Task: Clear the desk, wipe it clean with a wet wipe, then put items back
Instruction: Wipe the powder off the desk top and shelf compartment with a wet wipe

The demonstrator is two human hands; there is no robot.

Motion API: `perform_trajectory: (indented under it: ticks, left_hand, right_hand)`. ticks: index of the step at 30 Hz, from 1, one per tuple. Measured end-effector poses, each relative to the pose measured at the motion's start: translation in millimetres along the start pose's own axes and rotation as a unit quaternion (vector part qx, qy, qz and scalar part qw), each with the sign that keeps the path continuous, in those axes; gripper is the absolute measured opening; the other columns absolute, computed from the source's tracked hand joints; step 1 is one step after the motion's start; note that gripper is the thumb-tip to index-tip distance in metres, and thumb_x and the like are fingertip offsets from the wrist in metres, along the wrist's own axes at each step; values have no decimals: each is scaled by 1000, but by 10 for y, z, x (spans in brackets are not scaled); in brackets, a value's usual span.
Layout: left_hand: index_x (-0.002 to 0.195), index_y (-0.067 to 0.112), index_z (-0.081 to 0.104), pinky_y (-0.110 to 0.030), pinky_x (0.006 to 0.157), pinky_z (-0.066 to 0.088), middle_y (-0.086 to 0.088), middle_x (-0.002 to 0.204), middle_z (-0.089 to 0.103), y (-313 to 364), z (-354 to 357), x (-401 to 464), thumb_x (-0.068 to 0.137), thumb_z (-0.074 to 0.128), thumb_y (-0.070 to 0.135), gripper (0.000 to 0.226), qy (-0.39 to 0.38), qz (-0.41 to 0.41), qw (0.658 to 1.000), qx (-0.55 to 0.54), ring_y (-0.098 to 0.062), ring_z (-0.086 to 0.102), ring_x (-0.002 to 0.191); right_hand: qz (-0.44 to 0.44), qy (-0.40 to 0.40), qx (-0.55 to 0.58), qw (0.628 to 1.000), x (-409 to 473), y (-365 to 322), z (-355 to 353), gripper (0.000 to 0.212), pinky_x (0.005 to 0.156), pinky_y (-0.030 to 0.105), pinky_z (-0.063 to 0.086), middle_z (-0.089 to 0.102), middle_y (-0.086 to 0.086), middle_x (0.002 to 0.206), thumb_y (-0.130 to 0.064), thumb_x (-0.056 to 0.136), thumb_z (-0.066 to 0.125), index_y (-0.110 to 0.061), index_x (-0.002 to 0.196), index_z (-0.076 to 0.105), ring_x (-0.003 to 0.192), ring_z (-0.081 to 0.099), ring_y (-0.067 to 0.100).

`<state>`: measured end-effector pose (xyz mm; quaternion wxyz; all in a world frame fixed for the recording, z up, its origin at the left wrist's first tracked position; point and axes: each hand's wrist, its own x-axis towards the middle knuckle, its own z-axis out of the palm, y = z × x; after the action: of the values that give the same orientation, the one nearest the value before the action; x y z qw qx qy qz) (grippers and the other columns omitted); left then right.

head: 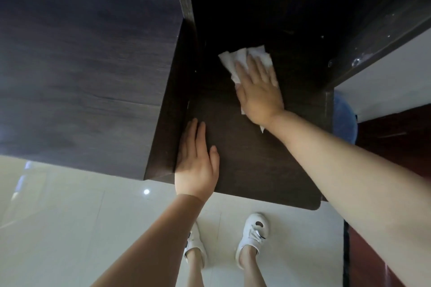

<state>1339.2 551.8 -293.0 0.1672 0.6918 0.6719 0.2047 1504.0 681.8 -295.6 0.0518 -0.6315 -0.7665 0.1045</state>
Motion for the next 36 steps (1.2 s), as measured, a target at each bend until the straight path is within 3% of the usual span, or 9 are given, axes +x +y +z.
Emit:
perform_trajectory:
  ticks: [5, 9, 13, 16, 20, 25, 29, 31, 36]
  left_hand:
    - [133, 2, 31, -38, 107, 29, -23, 138, 41, -27, -28, -25, 97, 21, 37, 51, 9, 19, 999, -43, -26, 30, 130]
    - [133, 4, 32, -44, 106, 36, -21, 139, 43, -38, -50, -43, 97, 20, 37, 50, 5, 33, 999, -41, -27, 32, 131]
    - [129, 6, 41, -46, 102, 41, -17, 137, 46, -49, -14, -30, 95, 29, 32, 45, -2, 16, 1000, -16, -23, 31, 130]
    - [122, 5, 51, -49, 98, 44, -16, 133, 51, -39, -14, -21, 90, 35, 26, 41, -6, 20, 1000, 13, -22, 32, 127]
    - [117, 5, 53, -49, 97, 45, -16, 129, 54, -52, 6, -12, 88, 36, 22, 38, 0, 29, 999, 32, -24, 35, 125]
    - [116, 4, 53, -50, 96, 46, -18, 128, 54, -51, 20, -3, 86, 37, 20, 38, -1, 31, 999, 42, -25, 35, 124]
    - [119, 5, 52, -49, 101, 39, -17, 132, 51, -43, 12, -9, 87, 35, 22, 40, -8, 22, 998, 50, -24, 32, 126]
    - [120, 5, 51, -48, 102, 38, -17, 133, 50, -55, 16, -12, 87, 34, 22, 40, -14, 19, 998, 50, -25, 32, 127]
    - [119, 3, 49, -50, 103, 38, -20, 132, 49, -45, 7, -6, 87, 33, 22, 40, -25, 21, 998, 52, -30, 36, 126]
  right_hand:
    - [-368, -67, -21, 927, -1045, -465, 163, 46, 115, 48, 17, 56, 13, 132, -30, 89, 42, -10, 130, 49, 131, 42, 31]
    - [-498, -145, -40, 854, -784, -55, -2, 46, 118, 38, 5, 43, 3, 145, -36, 93, 36, -24, 138, 39, 139, 29, 22]
    - [-184, -61, -15, 981, 166, 477, -160, 50, 116, 33, -1, 15, 4, 157, -36, 97, 24, -27, 146, 21, 145, 8, 20]
    - [111, 10, 15, 994, 218, 543, -170, 52, 117, 42, 3, 11, 8, 158, -34, 98, 22, -21, 148, 15, 146, 6, 23]
    - [-138, -7, -67, 988, -736, 189, 17, 54, 116, 47, 7, 14, 9, 157, -35, 96, 23, -21, 148, 13, 145, 10, 28]
    - [-450, -149, -83, 876, -842, 428, -174, 51, 118, 40, 0, 17, -2, 156, -36, 94, 31, -33, 145, 23, 143, 11, 18]
    - [-57, -47, -24, 997, 194, 905, -224, 49, 118, 47, 6, 13, 5, 158, -30, 98, 28, -27, 147, 18, 145, 11, 27]
    - [142, -7, 24, 990, 208, 842, -230, 51, 117, 44, 1, 7, 9, 158, -32, 99, 25, -21, 148, 13, 146, 3, 26]
    - [-58, -25, -35, 997, -1260, 284, -69, 53, 116, 48, 12, 12, 8, 157, -38, 96, 19, -23, 147, 14, 145, 10, 26]
